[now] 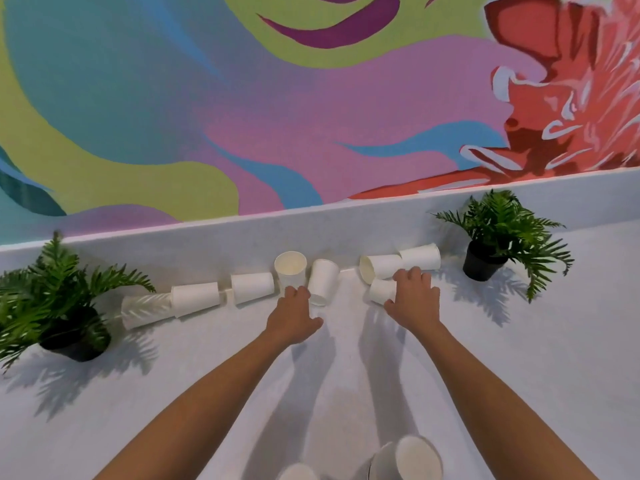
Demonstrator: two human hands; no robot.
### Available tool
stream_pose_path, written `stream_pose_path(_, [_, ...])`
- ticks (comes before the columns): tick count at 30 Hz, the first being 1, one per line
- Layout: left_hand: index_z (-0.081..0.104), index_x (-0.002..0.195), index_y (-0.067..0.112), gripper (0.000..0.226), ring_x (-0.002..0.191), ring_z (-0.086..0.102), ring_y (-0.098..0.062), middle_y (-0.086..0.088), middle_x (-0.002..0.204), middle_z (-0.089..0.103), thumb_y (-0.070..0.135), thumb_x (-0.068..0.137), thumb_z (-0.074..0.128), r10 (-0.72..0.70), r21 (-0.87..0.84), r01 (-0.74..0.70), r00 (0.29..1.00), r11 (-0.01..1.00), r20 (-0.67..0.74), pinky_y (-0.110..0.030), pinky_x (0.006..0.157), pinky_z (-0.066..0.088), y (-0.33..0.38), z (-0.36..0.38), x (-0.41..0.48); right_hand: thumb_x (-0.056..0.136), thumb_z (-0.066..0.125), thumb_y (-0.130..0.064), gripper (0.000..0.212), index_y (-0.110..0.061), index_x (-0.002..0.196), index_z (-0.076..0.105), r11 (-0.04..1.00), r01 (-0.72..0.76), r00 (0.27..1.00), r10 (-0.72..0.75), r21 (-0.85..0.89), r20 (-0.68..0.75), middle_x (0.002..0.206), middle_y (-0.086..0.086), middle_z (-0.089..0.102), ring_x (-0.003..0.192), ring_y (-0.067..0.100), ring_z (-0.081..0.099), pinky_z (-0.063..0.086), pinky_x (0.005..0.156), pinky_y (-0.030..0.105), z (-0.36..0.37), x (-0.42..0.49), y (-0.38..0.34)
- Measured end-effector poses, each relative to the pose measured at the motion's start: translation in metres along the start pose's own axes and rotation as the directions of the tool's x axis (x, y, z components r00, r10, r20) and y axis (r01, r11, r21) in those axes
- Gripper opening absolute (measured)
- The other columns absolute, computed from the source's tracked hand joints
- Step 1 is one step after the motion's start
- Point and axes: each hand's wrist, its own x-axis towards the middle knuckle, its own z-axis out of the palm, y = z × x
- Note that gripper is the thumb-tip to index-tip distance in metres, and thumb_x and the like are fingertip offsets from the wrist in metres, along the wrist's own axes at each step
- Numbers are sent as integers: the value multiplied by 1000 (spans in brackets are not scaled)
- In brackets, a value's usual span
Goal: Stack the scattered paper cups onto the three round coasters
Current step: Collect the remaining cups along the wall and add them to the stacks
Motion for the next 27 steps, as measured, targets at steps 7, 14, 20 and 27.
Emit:
stream_pose_path(7, [30, 140, 15, 59, 123, 40, -30, -9, 152, 21, 28, 90, 59, 177, 296, -147, 981, 944, -78, -37, 81, 49, 21, 21, 41, 80, 65, -49, 73, -19, 138, 33, 993, 20, 993, -7, -113, 121, 139, 8, 37, 129, 27, 36, 34, 101, 43, 28, 42, 2])
stream_pose_path(14, [28, 137, 8, 57, 120, 47, -35, -18, 146, 30, 27, 92, 55, 41, 228, -24, 997, 973, -67, -37, 85, 48, 30, 34, 81, 83, 63, -38, 62, -17, 134, 36, 992, 12, 985, 10, -127, 172, 134, 7, 43, 125, 26, 40, 34, 100, 41, 46, 55, 2])
stream_pose_path(20, [14, 145, 1, 83, 116, 55, -33, -19, 148, 32, 41, 89, 60, -19, 130, 32, 995, 991, -96, -35, 93, 46, 35, 48, 104, 84, 61, -36, 57, -17, 132, 37, 990, 27, 980, 0, -136, 198, 131, 7, 44, 121, 26, 42, 36, 96, 40, 53, 56, 4])
stream_pose_path(27, [13, 145, 0, 87, 116, 55, -30, -16, 130, 52, 27, 84, 68, -119, -99, 116, 993, 988, -27, -33, 88, 47, 35, 45, 96, 84, 60, -36, 56, -17, 131, 38, 991, 44, 978, -17, -127, 210, 128, 6, 46, 119, 25, 43, 36, 95, 40, 51, 50, 9])
